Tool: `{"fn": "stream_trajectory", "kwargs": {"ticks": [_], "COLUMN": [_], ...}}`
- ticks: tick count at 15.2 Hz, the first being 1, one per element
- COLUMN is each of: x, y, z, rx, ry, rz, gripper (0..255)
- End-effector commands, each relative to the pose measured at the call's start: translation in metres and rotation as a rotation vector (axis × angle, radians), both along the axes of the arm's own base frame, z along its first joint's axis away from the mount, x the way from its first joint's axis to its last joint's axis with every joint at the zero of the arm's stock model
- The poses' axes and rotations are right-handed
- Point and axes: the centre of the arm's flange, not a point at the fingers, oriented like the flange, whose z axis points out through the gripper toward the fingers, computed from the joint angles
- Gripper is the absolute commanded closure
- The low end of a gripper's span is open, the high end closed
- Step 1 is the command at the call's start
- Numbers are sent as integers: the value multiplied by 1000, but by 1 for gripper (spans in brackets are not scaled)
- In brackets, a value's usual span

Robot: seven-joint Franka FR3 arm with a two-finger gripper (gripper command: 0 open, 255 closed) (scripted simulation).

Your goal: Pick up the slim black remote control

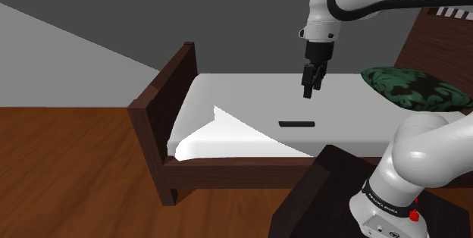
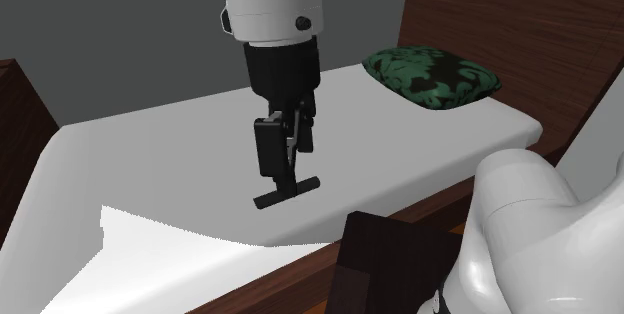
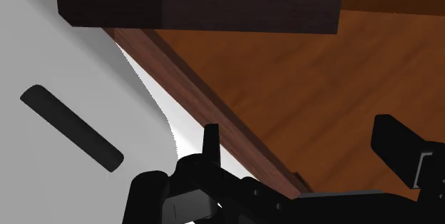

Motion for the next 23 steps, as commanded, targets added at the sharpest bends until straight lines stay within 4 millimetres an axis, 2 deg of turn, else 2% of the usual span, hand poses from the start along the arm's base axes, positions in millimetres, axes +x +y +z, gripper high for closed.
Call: {"fn": "stream_trajectory", "kwargs": {"ticks": [1, 12, 23], "x": [0, 19, 62], "y": [0, -80, -159], "z": [0, -109, -213], "rx": [0, -45, -89], "ry": [0, -63, -126], "rz": [0, 213, 425], "gripper": [0, 0, 0]}}
